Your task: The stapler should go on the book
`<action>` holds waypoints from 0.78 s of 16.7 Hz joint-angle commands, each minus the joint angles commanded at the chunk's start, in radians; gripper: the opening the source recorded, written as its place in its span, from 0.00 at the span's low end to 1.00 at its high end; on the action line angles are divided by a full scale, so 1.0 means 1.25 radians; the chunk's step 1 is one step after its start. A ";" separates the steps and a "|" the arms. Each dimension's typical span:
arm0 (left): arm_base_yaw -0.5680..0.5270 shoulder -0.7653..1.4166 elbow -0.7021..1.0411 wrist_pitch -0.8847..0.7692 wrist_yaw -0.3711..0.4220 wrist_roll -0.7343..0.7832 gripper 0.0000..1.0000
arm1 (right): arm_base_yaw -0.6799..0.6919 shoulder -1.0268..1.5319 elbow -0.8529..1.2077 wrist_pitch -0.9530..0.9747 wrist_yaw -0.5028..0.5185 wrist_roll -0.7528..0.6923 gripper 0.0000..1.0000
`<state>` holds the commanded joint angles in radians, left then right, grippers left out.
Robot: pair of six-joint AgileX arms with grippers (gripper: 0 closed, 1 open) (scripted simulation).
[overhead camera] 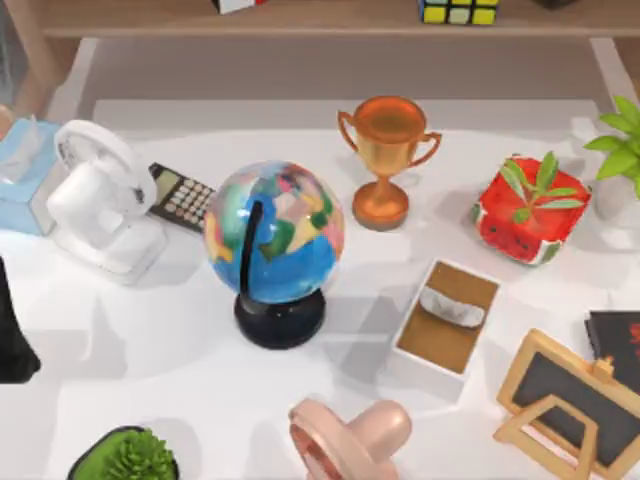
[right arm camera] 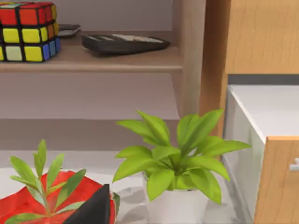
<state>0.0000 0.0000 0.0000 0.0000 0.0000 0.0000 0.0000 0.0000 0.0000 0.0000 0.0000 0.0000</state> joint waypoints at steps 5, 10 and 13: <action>0.000 0.000 0.000 0.000 0.000 0.000 1.00 | -0.002 0.046 0.044 -0.031 -0.007 0.010 1.00; 0.000 0.000 0.000 0.000 0.000 0.000 1.00 | -0.018 0.287 0.276 -0.177 -0.026 0.024 1.00; 0.000 0.000 0.000 0.000 0.000 0.000 1.00 | -0.038 0.525 0.505 -0.303 -0.031 0.013 1.00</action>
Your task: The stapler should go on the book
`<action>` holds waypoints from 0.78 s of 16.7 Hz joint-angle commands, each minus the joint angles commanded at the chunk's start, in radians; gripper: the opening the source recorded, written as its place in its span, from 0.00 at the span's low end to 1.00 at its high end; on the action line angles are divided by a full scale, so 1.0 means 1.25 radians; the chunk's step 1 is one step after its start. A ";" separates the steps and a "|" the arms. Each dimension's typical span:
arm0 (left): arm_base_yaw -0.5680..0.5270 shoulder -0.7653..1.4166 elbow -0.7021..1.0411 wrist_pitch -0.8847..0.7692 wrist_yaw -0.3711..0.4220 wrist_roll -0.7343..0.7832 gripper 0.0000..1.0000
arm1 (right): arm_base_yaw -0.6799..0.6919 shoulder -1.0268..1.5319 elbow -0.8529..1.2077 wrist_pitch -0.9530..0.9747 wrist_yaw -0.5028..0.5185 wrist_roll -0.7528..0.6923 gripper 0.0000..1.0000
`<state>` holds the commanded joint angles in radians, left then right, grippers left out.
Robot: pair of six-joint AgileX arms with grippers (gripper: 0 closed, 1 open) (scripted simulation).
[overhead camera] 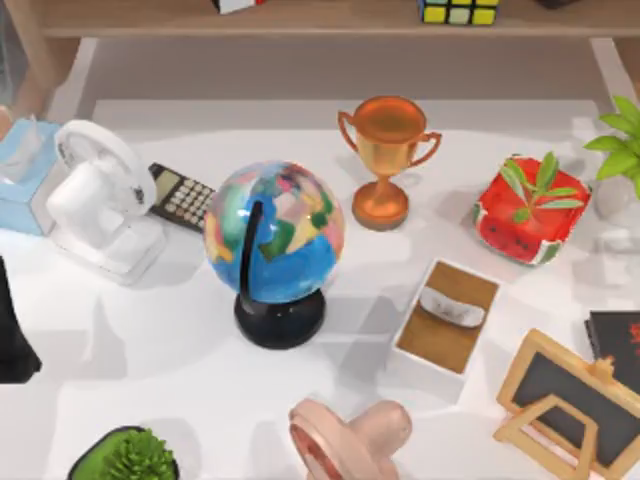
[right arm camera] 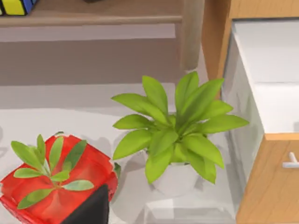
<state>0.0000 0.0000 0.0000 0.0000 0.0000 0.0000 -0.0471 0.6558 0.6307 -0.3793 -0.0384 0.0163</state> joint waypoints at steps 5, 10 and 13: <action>0.000 0.000 0.000 0.000 0.000 0.000 1.00 | -0.055 0.469 0.441 -0.244 0.002 -0.043 1.00; 0.000 0.000 0.000 0.000 0.000 0.000 1.00 | -0.134 0.899 0.843 -0.496 -0.002 -0.074 1.00; 0.000 0.000 0.000 0.000 0.000 0.000 1.00 | -0.194 1.122 1.073 -0.625 -0.004 -0.076 1.00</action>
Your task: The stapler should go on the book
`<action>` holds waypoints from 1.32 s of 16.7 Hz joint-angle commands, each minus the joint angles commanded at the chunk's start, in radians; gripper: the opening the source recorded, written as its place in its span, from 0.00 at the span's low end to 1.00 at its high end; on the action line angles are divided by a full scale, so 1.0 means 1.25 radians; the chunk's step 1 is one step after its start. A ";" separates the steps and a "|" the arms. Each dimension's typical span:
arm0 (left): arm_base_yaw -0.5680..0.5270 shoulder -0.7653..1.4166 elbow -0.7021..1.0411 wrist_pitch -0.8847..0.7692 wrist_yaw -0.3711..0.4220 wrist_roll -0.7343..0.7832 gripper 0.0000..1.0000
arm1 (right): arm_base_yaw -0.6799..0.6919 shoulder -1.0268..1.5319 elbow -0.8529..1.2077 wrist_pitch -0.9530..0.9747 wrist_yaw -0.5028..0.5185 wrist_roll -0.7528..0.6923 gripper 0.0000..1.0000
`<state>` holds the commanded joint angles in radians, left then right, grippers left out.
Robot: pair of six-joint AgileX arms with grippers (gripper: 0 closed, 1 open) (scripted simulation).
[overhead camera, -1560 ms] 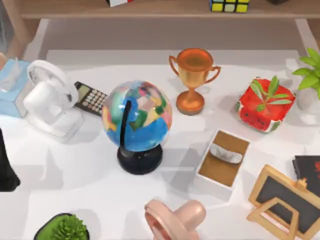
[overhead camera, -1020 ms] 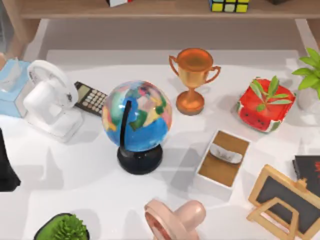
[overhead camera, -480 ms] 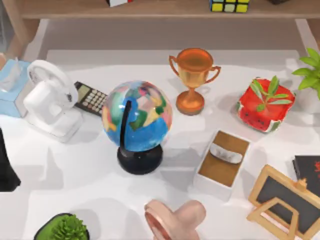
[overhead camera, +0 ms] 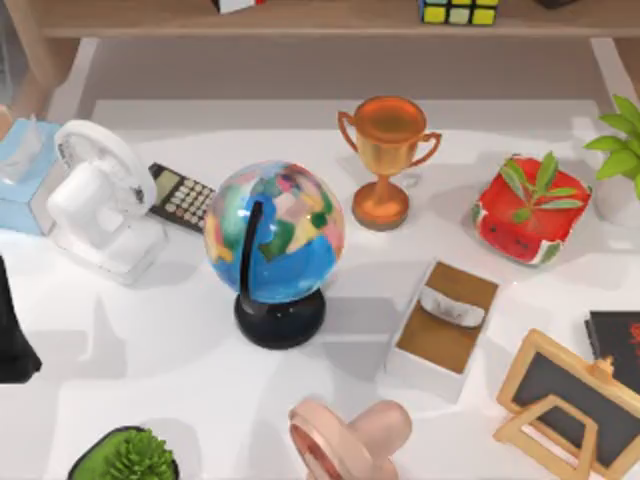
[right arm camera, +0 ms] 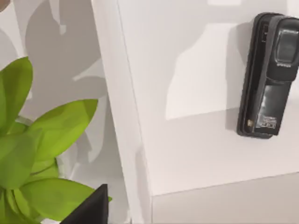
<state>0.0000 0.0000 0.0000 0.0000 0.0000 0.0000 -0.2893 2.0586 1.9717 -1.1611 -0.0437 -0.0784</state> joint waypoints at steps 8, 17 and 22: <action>0.000 0.000 0.000 0.000 0.000 0.000 1.00 | -0.071 0.392 0.428 -0.200 0.028 0.024 1.00; 0.000 0.000 0.000 0.000 0.000 0.000 1.00 | -0.061 0.443 0.477 -0.214 0.035 0.030 1.00; 0.000 0.000 0.000 0.000 0.000 0.000 1.00 | -0.065 0.434 0.428 -0.173 0.035 0.024 1.00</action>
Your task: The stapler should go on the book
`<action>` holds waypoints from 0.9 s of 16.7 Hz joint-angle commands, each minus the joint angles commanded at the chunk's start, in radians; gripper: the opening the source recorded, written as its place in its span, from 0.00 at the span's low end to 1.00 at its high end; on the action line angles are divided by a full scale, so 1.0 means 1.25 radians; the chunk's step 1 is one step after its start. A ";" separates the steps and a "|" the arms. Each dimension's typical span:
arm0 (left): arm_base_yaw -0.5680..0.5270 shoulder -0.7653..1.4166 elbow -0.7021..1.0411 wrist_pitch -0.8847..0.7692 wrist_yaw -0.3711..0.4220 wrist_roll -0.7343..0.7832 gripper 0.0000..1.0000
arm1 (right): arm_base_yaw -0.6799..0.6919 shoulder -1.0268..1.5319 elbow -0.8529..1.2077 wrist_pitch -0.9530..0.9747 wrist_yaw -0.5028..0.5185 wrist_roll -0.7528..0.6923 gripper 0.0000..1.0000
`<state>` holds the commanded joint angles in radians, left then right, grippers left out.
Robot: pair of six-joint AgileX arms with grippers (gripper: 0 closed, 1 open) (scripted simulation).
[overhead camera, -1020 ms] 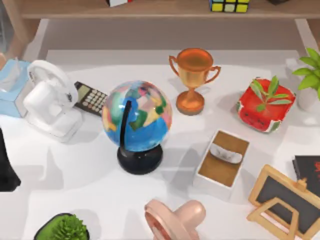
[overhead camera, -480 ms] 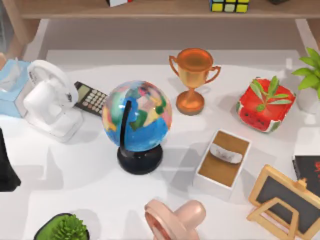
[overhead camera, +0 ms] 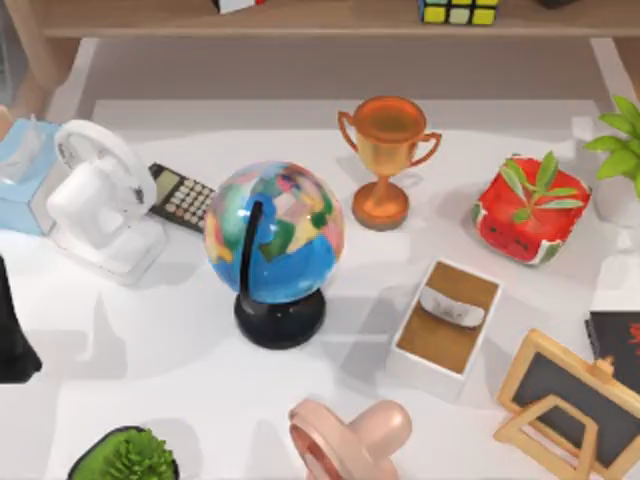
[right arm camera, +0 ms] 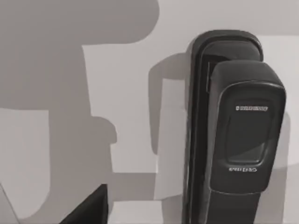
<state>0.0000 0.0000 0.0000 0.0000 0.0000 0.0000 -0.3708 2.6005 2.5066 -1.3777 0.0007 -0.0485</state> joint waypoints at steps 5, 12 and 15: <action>0.000 0.000 0.000 0.000 0.000 0.000 1.00 | 0.002 -0.006 -0.057 0.051 0.000 0.003 1.00; 0.000 0.000 0.000 0.000 0.000 0.000 1.00 | 0.008 0.010 -0.106 0.116 0.001 0.008 1.00; 0.000 0.000 0.000 0.000 0.000 0.000 1.00 | 0.008 0.010 -0.106 0.116 0.001 0.008 1.00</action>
<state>0.0000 0.0000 0.0000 0.0000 0.0000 0.0000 -0.3604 2.6125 2.3741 -1.2326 0.0017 -0.0379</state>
